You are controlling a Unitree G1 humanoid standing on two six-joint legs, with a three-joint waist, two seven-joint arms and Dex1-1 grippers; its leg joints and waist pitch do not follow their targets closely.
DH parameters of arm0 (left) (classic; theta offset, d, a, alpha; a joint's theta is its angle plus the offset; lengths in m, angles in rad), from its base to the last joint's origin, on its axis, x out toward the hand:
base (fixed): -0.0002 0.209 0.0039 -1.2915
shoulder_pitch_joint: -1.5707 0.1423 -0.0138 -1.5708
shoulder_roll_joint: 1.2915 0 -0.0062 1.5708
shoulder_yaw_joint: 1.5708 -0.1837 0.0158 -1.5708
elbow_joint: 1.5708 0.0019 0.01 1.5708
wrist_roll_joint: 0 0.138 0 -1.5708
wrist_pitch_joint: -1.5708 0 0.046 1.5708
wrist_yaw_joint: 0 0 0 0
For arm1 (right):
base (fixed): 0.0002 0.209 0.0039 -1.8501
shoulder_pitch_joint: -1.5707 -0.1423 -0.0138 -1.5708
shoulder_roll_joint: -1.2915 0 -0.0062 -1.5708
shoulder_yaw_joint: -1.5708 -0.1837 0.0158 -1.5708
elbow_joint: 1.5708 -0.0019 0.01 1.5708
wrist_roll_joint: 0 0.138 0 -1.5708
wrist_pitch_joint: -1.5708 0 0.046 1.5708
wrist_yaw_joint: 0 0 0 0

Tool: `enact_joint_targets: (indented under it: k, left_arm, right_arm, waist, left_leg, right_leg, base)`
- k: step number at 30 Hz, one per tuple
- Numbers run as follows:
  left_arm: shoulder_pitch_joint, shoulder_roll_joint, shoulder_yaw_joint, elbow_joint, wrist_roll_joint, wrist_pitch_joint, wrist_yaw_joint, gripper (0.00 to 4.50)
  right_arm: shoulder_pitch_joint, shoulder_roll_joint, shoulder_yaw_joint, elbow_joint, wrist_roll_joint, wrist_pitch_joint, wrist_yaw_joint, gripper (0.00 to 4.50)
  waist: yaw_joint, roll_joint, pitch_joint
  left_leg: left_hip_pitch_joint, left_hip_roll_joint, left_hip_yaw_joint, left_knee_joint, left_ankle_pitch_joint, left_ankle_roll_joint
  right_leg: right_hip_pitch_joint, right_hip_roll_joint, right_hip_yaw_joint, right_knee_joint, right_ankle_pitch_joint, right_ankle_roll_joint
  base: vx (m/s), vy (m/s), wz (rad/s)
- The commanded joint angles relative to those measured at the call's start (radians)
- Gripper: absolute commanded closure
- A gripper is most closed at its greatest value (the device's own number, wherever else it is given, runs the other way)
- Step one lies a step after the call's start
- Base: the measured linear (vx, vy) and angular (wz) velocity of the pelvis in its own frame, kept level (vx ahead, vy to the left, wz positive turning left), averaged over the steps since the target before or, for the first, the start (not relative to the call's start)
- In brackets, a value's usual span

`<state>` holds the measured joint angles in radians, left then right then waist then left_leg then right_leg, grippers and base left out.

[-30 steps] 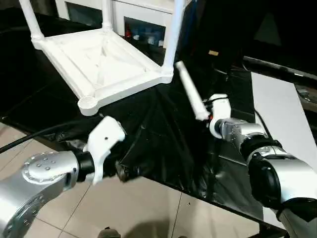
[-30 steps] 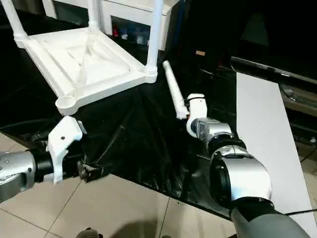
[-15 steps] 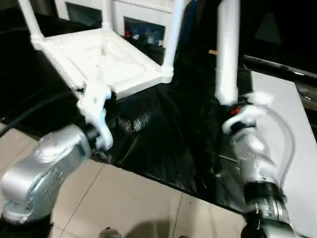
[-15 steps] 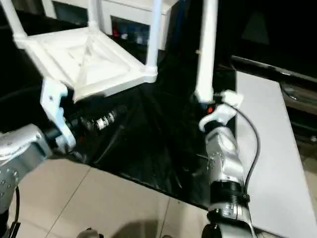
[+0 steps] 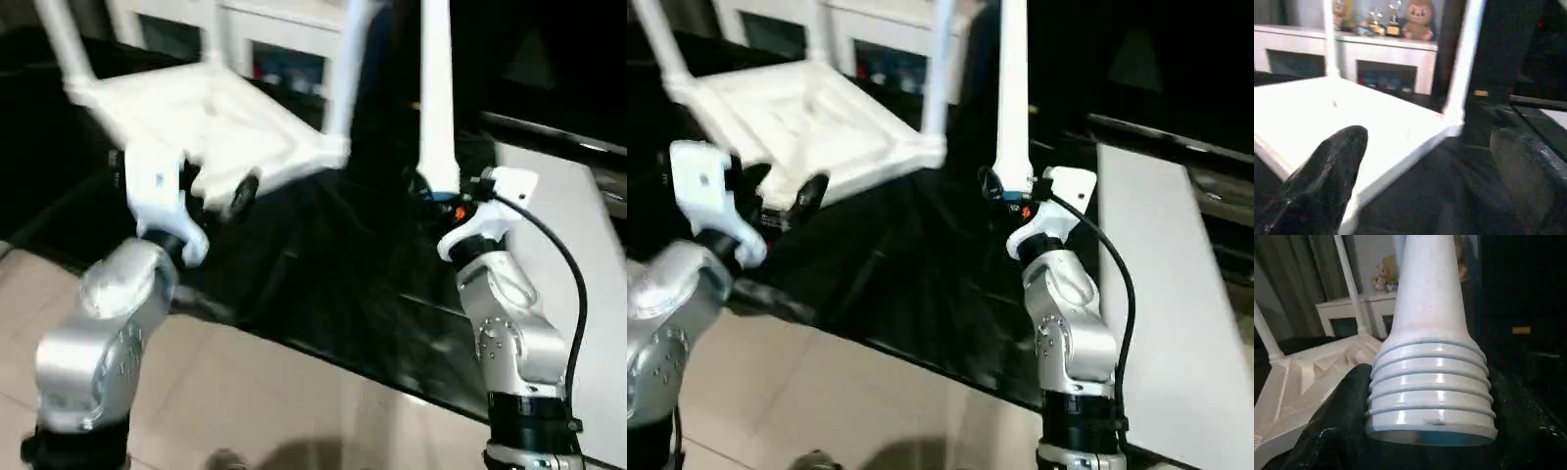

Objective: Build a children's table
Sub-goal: Pick table leg

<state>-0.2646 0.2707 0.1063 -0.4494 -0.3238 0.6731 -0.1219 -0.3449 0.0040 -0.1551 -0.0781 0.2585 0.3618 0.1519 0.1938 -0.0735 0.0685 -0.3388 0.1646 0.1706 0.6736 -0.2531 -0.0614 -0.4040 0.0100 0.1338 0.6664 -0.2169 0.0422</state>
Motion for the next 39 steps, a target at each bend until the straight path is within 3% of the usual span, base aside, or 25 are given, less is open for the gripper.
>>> enact_joint_targets:
  k: [1,2,4,5,6,7,8,9,11,12,13,15,16,18,19,20,22,24,25,26,27,29,31,34,39]
  left_arm:
    - [-0.004,0.01,0.018,0.015,0.013,-0.013,0.016,0.0]
    - [-0.004,0.008,0.027,0.015,0.009,-0.01,0.022,0.0]
    - [0.015,0.01,0.059,-0.003,-0.009,-0.023,0.011,0.0]
    - [0.029,0.017,0.075,-0.021,-0.004,-0.012,0.02,0.0]
    - [0.037,0.016,0.077,-0.02,0.017,-0.044,0.025,0.0]
    - [0.053,0.014,0.082,-0.026,0.02,-0.068,0.018,0.0]
    - [0.059,0.012,0.083,-0.027,0.023,-0.08,0.015,0.0]
    - [0.068,0.001,0.09,-0.041,0.015,-0.079,0.019,0.0]
    - [0.107,-0.063,0.131,-0.11,-0.038,-0.069,0.056,0.0]
    - [0.119,-0.065,0.13,-0.123,-0.04,-0.074,0.053,0.0]
    - [0.144,-0.066,0.125,-0.15,-0.042,-0.08,0.049,0.0]
    - [0.162,-0.058,0.115,-0.167,-0.021,-0.081,0.056,0.0]
    - [0.165,-0.052,0.111,-0.166,-0.007,-0.085,0.058,0.0]
    - [0.14,-0.04,0.104,-0.155,0.019,-0.089,0.064,0.0]
    - [0.13,-0.041,0.109,-0.152,0.021,-0.082,0.071,0.0]
    - [0.125,-0.039,0.11,-0.147,0.027,-0.081,0.075,0.0]
    - [0.114,-0.034,0.113,-0.134,0.043,-0.088,0.08,0.0]
    - [0.081,-0.019,0.116,-0.1,0.076,-0.071,0.115,0.0]
    - [0.075,-0.016,0.113,-0.092,0.089,-0.075,0.124,0.0]
    - [0.075,-0.016,0.113,-0.092,0.089,-0.075,0.124,0.0]
    - [0.051,0.003,0.091,-0.063,0.121,-0.086,0.125,0.0]
    - [0.041,0.005,0.079,-0.048,0.134,-0.106,0.117,0.0]
    - [0.025,0.0,0.053,-0.03,0.152,-0.117,0.118,0.0]
    - [0.012,-0.008,0.035,-0.019,0.162,-0.105,0.126,0.0]
    - [0.037,-0.026,0.027,-0.011,0.129,-0.155,0.089,0.0]
  right_arm:
    - [0.0,0.003,0.008,-0.035,-0.012,0.03,-0.017,1.69]
    - [-0.003,0.002,0.008,-0.034,-0.011,0.034,-0.017,1.69]
    - [-0.01,-0.002,0.006,-0.035,-0.009,0.05,-0.021,1.69]
    - [-0.013,-0.005,0.005,-0.033,-0.007,0.053,-0.021,1.69]
    - [-0.015,-0.008,0.007,-0.034,-0.005,0.062,-0.026,1.69]
    - [-0.015,-0.01,0.011,-0.036,-0.006,0.069,-0.031,1.69]
    - [-0.016,-0.012,0.013,-0.038,-0.006,0.074,-0.035,1.69]
    - [-0.017,-0.014,0.015,-0.039,-0.005,0.076,-0.037,1.69]
    - [-0.02,-0.016,0.015,-0.045,0.001,0.087,-0.037,1.69]
    - [-0.02,-0.016,0.015,-0.045,0.002,0.09,-0.038,1.69]
    - [-0.02,-0.017,0.016,-0.045,0.004,0.094,-0.039,1.69]
    - [-0.022,-0.018,0.021,-0.039,0.004,0.098,-0.038,1.69]
    - [-0.023,-0.019,0.023,-0.037,0.004,0.1,-0.039,1.69]
    - [-0.027,-0.023,0.036,-0.028,0.006,0.107,-0.03,1.69]
    - [-0.028,-0.025,0.043,-0.025,0.003,0.11,-0.024,1.69]
    - [-0.028,-0.027,0.048,-0.024,-0.001,0.111,-0.022,1.69]
    - [-0.029,-0.03,0.058,-0.02,-0.008,0.114,-0.018,1.69]
    - [-0.022,-0.032,0.088,-0.019,-0.016,0.137,-0.001,1.69]
    - [-0.018,-0.037,0.101,-0.02,-0.023,0.127,0.007,1.69]
    - [-0.018,-0.037,0.101,-0.02,-0.023,0.127,0.007,1.69]
    - [0.007,-0.054,0.153,-0.033,-0.044,0.119,0.029,1.69]
    - [0.015,-0.056,0.166,-0.036,-0.044,0.118,0.032,1.69]
    - [0.035,-0.053,0.17,-0.041,-0.051,0.101,0.025,1.69]
    - [0.054,-0.038,0.153,-0.045,-0.056,0.083,0.007,1.69]
    - [0.077,-0.027,0.108,-0.044,-0.063,-0.02,-0.022,1.69]
  waist:
    - [-0.045,0.024,-0.054]
    - [-0.061,0.032,-0.059]
    - [-0.1,0.01,-0.068]
    - [-0.091,0.019,-0.058]
    - [-0.108,-0.016,-0.052]
    - [-0.077,-0.03,-0.053]
    - [-0.042,-0.037,-0.066]
    - [-0.057,-0.042,-0.054]
    - [-0.073,-0.037,-0.066]
    - [-0.102,-0.021,-0.07]
    - [-0.17,-0.001,-0.068]
    - [-0.185,0.002,-0.069]
    - [-0.191,-0.016,-0.07]
    - [-0.174,-0.074,-0.093]
    - [-0.081,-0.071,-0.079]
    - [-0.079,-0.076,-0.101]
    - [-0.091,-0.062,-0.087]
    - [-0.097,-0.03,-0.065]
    - [-0.126,0.038,-0.072]
    - [-0.163,0.014,-0.075]
    - [-0.153,0.037,-0.069]
    - [-0.15,0.03,-0.072]
    - [-0.147,-0.013,-0.082]
    - [-0.144,0.002,-0.068]
    - [-0.148,-0.005,-0.056]
  left_leg:
    - [0.104,0.024,0.02,-0.098,-0.272,0.02]
    - [0.128,0.034,0.035,-0.111,-0.323,0.045]
    - [0.064,0.118,0.096,-0.183,-0.399,0.095]
    - [0.056,0.127,0.124,-0.19,-0.411,0.067]
    - [0.071,0.12,0.152,-0.175,-0.411,-0.013]
    - [0.095,0.054,0.132,-0.015,-0.423,-0.103]
    - [0.059,0.034,0.069,0.073,-0.416,-0.067]
    - [-0.039,0.032,-0.063,0.111,-0.289,-0.036]
    - [-0.04,0.001,-0.112,0.059,-0.155,-0.021]
    - [-0.004,-0.022,-0.078,-0.055,-0.097,0.001]
    - [0.077,0.031,-0.046,-0.134,-0.193,0.077]
    - [0.055,0.079,-0.026,-0.174,-0.083,0.159]
    - [0.08,0.086,0.018,-0.169,0.02,0.122]
    - [0.096,0.043,0.063,-0.128,0.042,-0.006]
    - [-0.012,0.024,-0.034,0.044,-0.161,-0.022]
    - [-0.055,0.035,-0.083,0.103,-0.192,-0.034]
    - [-0.095,0.034,-0.145,0.126,-0.093,-0.089]
    - [-0.037,0.023,-0.119,-0.037,0.027,-0.045]
    - [0.023,0.029,-0.115,-0.148,0.029,0.041]
    - [0.042,0.056,-0.121,-0.151,0.035,0.12]
    - [0.02,0.068,-0.109,-0.171,-0.076,0.129]
    - [0.037,0.09,-0.122,-0.151,-0.054,0.101]
    - [0.009,0.084,-0.12,-0.121,0.086,0.008]
    - [-0.018,0.06,-0.083,-0.148,-0.164,-0.144]
    - [-0.018,0.058,-0.073,-0.149,-0.305,-0.112]
  right_leg:
    - [-0.081,-0.018,0.006,-0.107,-0.427,-0.084]
    - [-0.106,-0.008,-0.054,-0.064,-0.391,-0.088]
    - [-0.063,-0.076,-0.22,0.078,-0.182,-0.114]
    - [-0.063,-0.094,-0.24,0.084,-0.17,-0.127]
    - [-0.055,-0.129,-0.232,0.033,-0.198,-0.147]
    - [-0.066,-0.248,-0.073,-0.146,-0.435,-0.154]
    - [-0.003,-0.345,0.052,-0.203,-0.531,-0.173]
    - [0.087,-0.389,0.091,-0.211,-0.732,-0.2]
    - [0.075,-0.28,0.035,-0.178,-0.676,-0.229]
    - [0.019,-0.14,-0.028,-0.14,-0.542,-0.195]
    - [-0.1,-0.043,-0.144,-0.006,-0.396,-0.109]
    - [-0.085,-0.08,-0.234,0.102,-0.159,-0.131]
    - [-0.095,-0.097,-0.262,0.081,-0.087,-0.149]
    - [-0.038,-0.154,-0.218,-0.01,-0.033,-0.17]
    - [0.061,-0.423,-0.031,-0.172,-0.242,-0.189]
    - [0.107,-0.474,0.01,-0.18,-0.275,-0.258]
    - [0.118,-0.423,-0.053,-0.172,-0.187,-0.369]
    - [0.065,-0.247,-0.168,-0.162,-0.214,-0.364]
    - [0.002,-0.078,-0.225,-0.048,-0.213,-0.222]
    - [-0.018,-0.058,-0.237,0.003,-0.176,-0.17]
    - [-0.018,-0.058,-0.246,0.05,-0.135,-0.12]
    - [-0.024,-0.088,-0.226,0.01,-0.046,-0.124]
    - [0.037,-0.144,-0.173,-0.053,0.112,-0.139]
    - [0.059,-0.159,-0.151,-0.083,-0.022,-0.181]
    - [0.045,-0.178,-0.134,-0.117,-0.255,-0.135]
  base:
    - [-0.077,0.263,-0.38]
    - [-0.071,0.284,-0.43]
    - [-0.05,0.287,-0.57]
    - [-0.047,0.241,-0.6]
    - [-0.028,0.203,-0.44]
    - [-0.028,0.203,-0.44]
    - [0.009,0.253,-0.63]
    - [0.026,0.303,-0.91]
    - [0.006,0.305,-0.79]
    - [-0.069,0.258,-0.36]
    - [-0.069,0.258,-0.36]
    - [-0.044,0.248,-0.48]
    - [-0.026,0.253,-0.51]
    - [-0.025,0.172,-0.53]
    - [-0.017,0.149,-0.49]
    - [-0.008,0.176,-0.33]
    - [-0.021,0.232,-0.29]
    - [-0.049,0.264,-0.01]
    - [-0.046,0.274,0.09]
    - [-0.027,0.277,0.2]
    - [-0.039,0.245,0.2]
    - [-0.039,0.221,0.15]
    - [-0.05,0.168,-0.02]
    - [-0.067,0.095,-0.1]
    - [-0.011,0.007,-0.01]
